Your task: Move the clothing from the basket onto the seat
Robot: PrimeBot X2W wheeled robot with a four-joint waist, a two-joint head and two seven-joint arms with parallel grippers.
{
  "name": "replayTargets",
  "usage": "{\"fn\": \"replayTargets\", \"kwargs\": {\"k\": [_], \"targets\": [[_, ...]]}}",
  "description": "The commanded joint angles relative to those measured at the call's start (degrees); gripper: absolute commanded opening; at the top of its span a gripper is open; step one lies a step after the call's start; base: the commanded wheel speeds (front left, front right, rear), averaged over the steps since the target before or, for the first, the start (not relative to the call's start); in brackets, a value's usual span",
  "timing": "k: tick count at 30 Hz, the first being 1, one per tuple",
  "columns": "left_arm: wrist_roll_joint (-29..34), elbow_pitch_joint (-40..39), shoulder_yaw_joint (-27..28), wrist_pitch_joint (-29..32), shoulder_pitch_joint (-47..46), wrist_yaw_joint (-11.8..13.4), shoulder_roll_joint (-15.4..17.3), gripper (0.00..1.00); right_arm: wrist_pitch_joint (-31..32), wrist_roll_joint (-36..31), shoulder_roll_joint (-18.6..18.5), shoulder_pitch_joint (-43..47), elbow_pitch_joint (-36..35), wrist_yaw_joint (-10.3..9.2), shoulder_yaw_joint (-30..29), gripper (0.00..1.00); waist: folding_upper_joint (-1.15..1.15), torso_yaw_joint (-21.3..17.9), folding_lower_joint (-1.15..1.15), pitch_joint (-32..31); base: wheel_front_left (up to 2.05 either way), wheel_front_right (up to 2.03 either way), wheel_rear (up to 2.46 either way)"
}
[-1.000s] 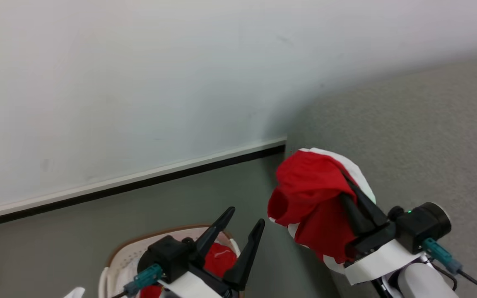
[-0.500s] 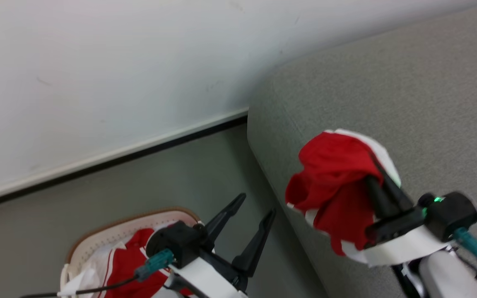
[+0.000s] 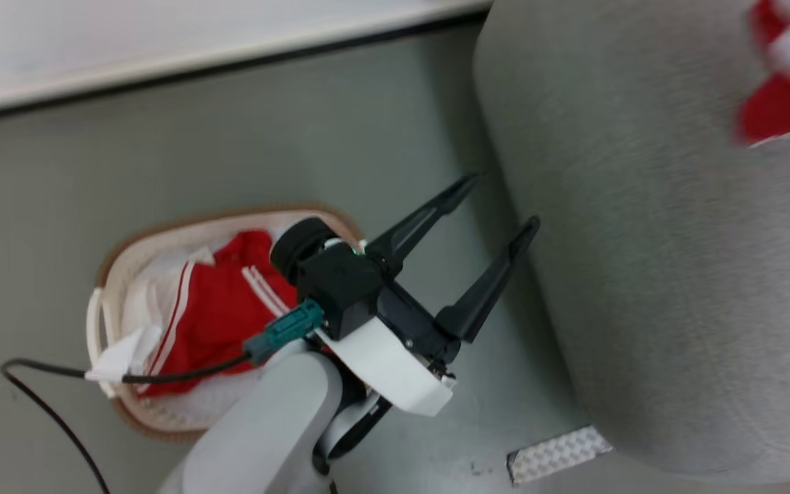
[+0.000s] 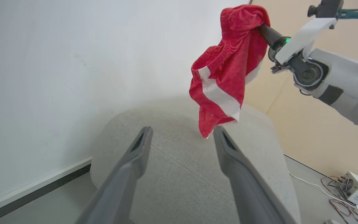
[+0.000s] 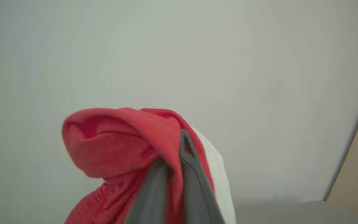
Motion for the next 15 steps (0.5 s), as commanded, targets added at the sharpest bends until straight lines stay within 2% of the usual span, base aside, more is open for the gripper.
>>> {"fn": "replayTargets", "kwargs": {"k": [1, 5, 8, 12, 15], "targets": [[0.46, 0.31, -0.02, -0.62, -1.53, -0.23, 0.58, 1.0, 0.49, -0.82, -1.13, -3.8, 1.04, -0.14, -2.83, 0.0, -0.01, 6.2, -0.02, 9.7, 0.0, 0.0, 0.0], [-0.45, 1.22, -0.61, -2.64, -4.44, -0.31, 0.13, 1.0, 2.64, -4.37, -4.37, -13.48, 6.02, -0.13, -14.17, 0.0, -0.01, 8.92, -0.02, 13.62, 0.0, 0.0, 0.0], [-0.97, 1.93, -0.82, -3.76, -5.62, -0.32, -0.21, 1.0, 4.26, -10.64, -5.45, -17.74, 9.92, -0.13, -20.83, 0.0, -0.01, 11.02, -0.02, 15.71, 0.0, 0.0, 0.0], [-1.66, 2.69, -0.4, -5.07, -6.1, -0.32, -0.75, 1.0, 4.97, -18.34, -3.45, -19.43, 15.79, -0.13, -28.35, 0.0, -0.01, 13.6, -0.02, 17.85, 0.0, 0.0, 0.0], [-2.87, 3.58, 0.51, -5.79, -5.35, 0.09, -1.02, 1.0, 4.32, -23.53, -0.53, -18.71, 20.3, -0.14, -34.36, 0.0, -0.01, 14.86, -0.02, 18.76, 0.0, 0.0, 0.0]]}}
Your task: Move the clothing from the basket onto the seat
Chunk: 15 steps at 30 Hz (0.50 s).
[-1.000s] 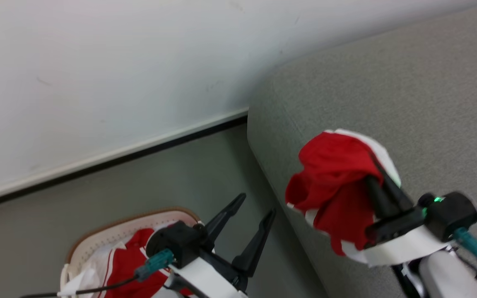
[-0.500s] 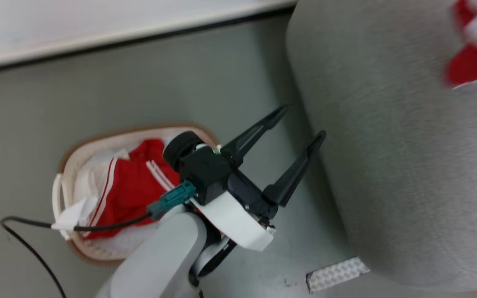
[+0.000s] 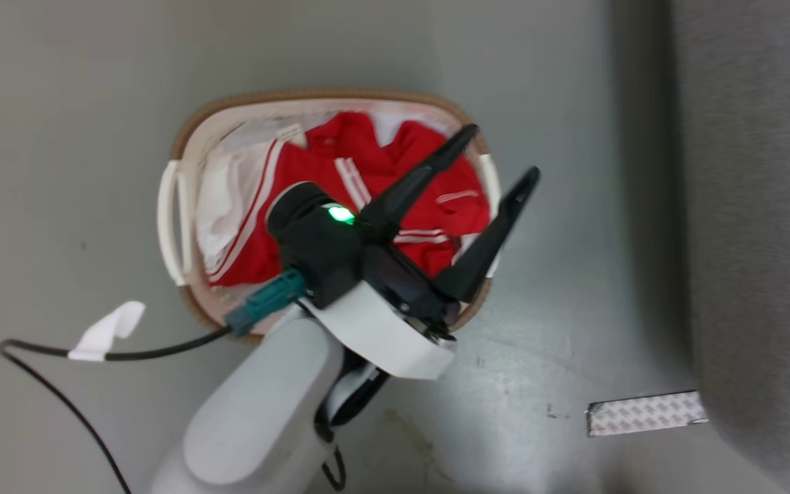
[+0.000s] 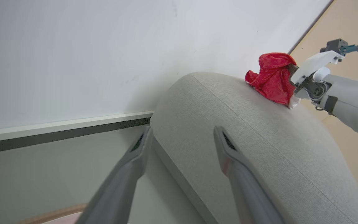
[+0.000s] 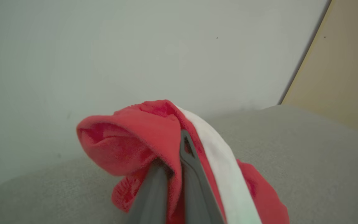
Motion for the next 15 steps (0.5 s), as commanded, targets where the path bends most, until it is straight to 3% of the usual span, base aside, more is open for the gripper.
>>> {"fn": "replayTargets", "kwargs": {"k": [1, 2, 3, 4, 5, 6, 11, 15], "targets": [[-1.04, 0.56, 0.94, -0.74, 0.63, 0.44, 0.18, 1.0, 0.08, -1.77, 1.62, 0.4, 2.33, -0.14, -3.21, 0.0, 0.0, 2.51, -0.02, 2.38, 0.0, 0.0, 0.0], [-1.19, 0.99, 1.44, -1.14, 1.11, 0.61, 0.55, 1.0, 0.12, -3.21, 2.78, 0.55, 3.83, -0.14, -5.15, 0.08, 0.0, 2.54, -0.02, 2.25, 0.0, 0.0, 0.0], [-1.44, 1.42, 1.96, -1.27, 1.76, 0.88, 0.85, 1.0, -0.5, -5.08, 3.53, 0.76, 4.95, -0.14, -6.43, 0.3, 0.0, 2.45, -0.02, 1.88, 0.0, 0.0, 0.0], [-1.68, 1.78, 2.52, -1.65, 2.39, 1.02, 1.15, 1.0, -1.34, -6.11, 4.48, 0.71, 5.77, -0.14, -7.42, 0.45, 0.0, 2.23, -0.02, 1.34, 0.0, 0.0, 0.0], [-1.93, 2.09, 3.02, -1.75, 2.96, 1.02, 1.54, 1.0, -2.1, -7.03, 5.53, 0.72, 6.72, -0.14, -8.19, 0.82, 0.0, 1.87, -0.02, 0.67, 0.0, 0.0, 0.0], [-2.26, 2.53, 3.5, -1.9, 3.69, 0.98, 1.94, 1.0, -3.06, -8.05, 6.63, 1.0, 7.5, -0.14, -7.2, 1.0, 0.0, 1.42, -0.02, -0.19, 0.0, 0.0, 0.0], [-2.95, 4.03, 5.28, -2.4, 7.5, 1.41, 3.81, 1.0, -5.74, -7.18, 9.82, 4.15, 7.78, -0.14, -2.47, 1.0, 0.0, -0.89, -0.02, -5.51, 0.0, 0.0, 0.0], [-3.6, 4.66, 7.58, -2.8, 10.58, 2.28, 4.25, 1.0, -5.95, -4.76, 12.88, 9.8, 2.95, -0.14, 3.2, 1.0, 0.0, -2.26, -0.02, -10.97, 0.0, 0.0, 0.0]]}}
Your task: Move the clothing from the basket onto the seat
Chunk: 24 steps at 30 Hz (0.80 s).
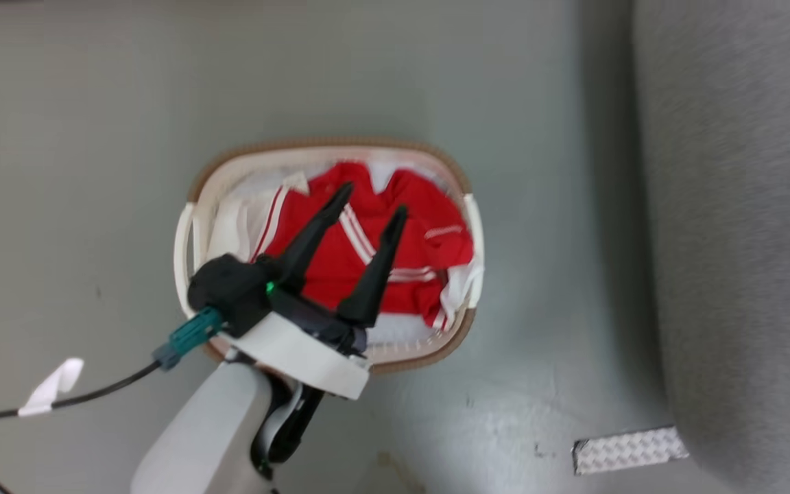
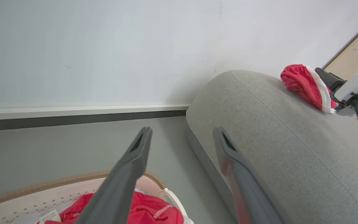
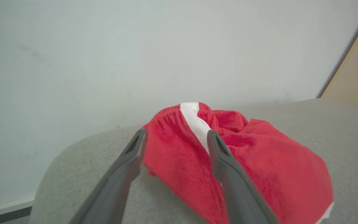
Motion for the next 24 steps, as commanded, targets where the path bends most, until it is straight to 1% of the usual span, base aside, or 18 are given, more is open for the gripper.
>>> {"fn": "replayTargets", "kwargs": {"k": [1, 5, 8, 12, 17, 20, 24], "targets": [[-0.67, 0.39, 1.2, -0.31, 2.13, 0.34, 0.48, 1.0, -0.23, 1.28, 1.49, 3.9, -2.75, -0.14, 2.88, 1.0, 0.0, -2.35, 0.0, -6.1, 0.0, 0.0, 0.0], [-1.39, 0.7, 4.77, -0.33, 6.99, 0.69, 0.31, 1.0, -0.25, 3.53, 3.71, 13.12, -10.19, -0.14, 10.7, 1.0, 0.0, -3.05, 0.0, -13.19, 0.0, 0.0, 0.0], [-0.53, 0.64, 8.34, -0.33, 11.45, 1.0, 0.0, 1.0, -0.25, 5.92, 5.22, 20.12, -14.98, -0.14, 15.36, 1.0, 0.0, -3.11, 0.0, -18.89, 0.0, 0.0, 0.0], [-0.05, 0.11, 14.23, -0.34, 17.6, 1.45, -1.55, 1.0, -0.26, 7.92, 6.26, 28.49, -20.43, -0.14, 21.29, 1.0, 0.0, -2.86, 0.0, -25.2, 0.0, 0.0, 0.0], [3.12, -0.16, 20.2, -0.35, 24.53, 1.36, -3.66, 1.0, -0.27, 10.54, 7.47, 39.07, -24.86, -0.14, 26.62, 1.0, 0.0, -1.75, 0.0, -31.74, 0.0, 0.0, 0.0], [4.39, -0.5, 22.38, -0.34, 27.06, 1.51, -4.64, 1.0, -0.26, 10.98, 7.94, 43.1, -26.37, -0.14, 29.03, 1.0, 0.0, -1.29, 0.0, -33.51, 0.0, 0.0, 0.0], [7.93, -0.7, 25.58, -0.34, 31.85, 1.07, -5.9, 1.0, -0.26, 12.65, 8.36, 49.96, -27.2, -0.14, 33.2, 1.0, 0.0, -0.77, 0.0, -36.63, 0.0, 0.0, 0.0]]}}
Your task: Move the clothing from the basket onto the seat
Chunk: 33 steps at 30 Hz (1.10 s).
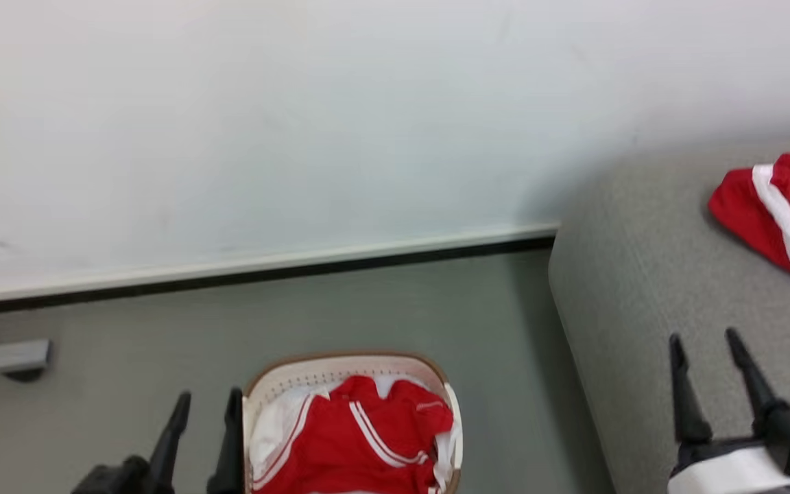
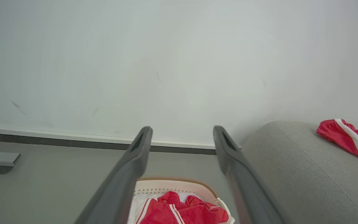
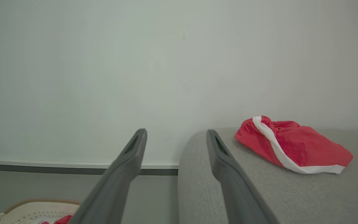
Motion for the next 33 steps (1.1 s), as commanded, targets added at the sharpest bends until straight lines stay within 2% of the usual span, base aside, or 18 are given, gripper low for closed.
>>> {"fn": "replayTargets", "kwargs": {"k": [1, 5, 13, 33], "targets": [[1.04, -0.16, 0.22, 0.0, 1.26, -0.31, -0.31, 1.0, -0.18, 0.97, -0.12, 1.33, -0.11, -0.14, 0.81, 1.0, 0.0, 0.89, 0.03, -2.96, 0.0, 0.0, 0.0], [3.61, -0.71, 2.66, -0.01, 4.26, -0.85, -0.94, 1.0, -0.18, 4.19, -0.01, 5.11, 0.6, -0.14, 4.23, 1.0, 0.0, 1.19, 0.03, -4.73, 0.0, 0.0, 0.0], [6.25, -0.55, 4.68, -0.01, 6.52, -1.81, -1.98, 1.0, -0.19, 5.54, -0.04, 8.28, 2.36, -0.14, 7.45, 1.0, 0.0, 1.3, 0.03, -6.79, 0.0, 0.0, 0.0], [5.02, 0.0, 4.29, -0.01, 6.72, -1.17, -2.24, 1.0, -0.19, 5.3, -0.04, 6.58, 4.36, -0.14, 9.14, 1.0, 0.0, 0.44, 0.03, -5.92, 0.0, 0.0, 0.0]]}}
